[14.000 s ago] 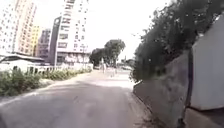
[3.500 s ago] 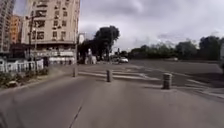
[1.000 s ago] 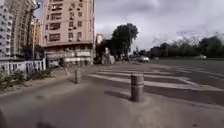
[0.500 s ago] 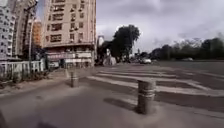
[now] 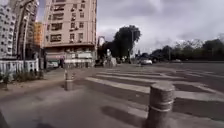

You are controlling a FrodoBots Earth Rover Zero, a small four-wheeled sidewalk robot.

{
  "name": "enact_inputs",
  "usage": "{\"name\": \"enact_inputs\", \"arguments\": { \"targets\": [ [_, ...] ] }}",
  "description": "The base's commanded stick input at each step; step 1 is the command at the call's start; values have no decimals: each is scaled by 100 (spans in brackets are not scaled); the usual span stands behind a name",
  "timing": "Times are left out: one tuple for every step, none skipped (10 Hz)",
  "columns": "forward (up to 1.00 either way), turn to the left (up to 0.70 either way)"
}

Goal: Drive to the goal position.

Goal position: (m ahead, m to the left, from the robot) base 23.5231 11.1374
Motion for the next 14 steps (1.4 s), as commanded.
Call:
{"name": "enact_inputs", "arguments": {
  "targets": [
    [70,0],
    [70,0],
    [70,0],
    [70,0],
    [70,0],
    [70,0],
    [70,0],
    [70,0],
    [70,0],
    [70,0],
    [70,0],
    [70,0],
    [70,0],
    [70,0]
  ]
}}
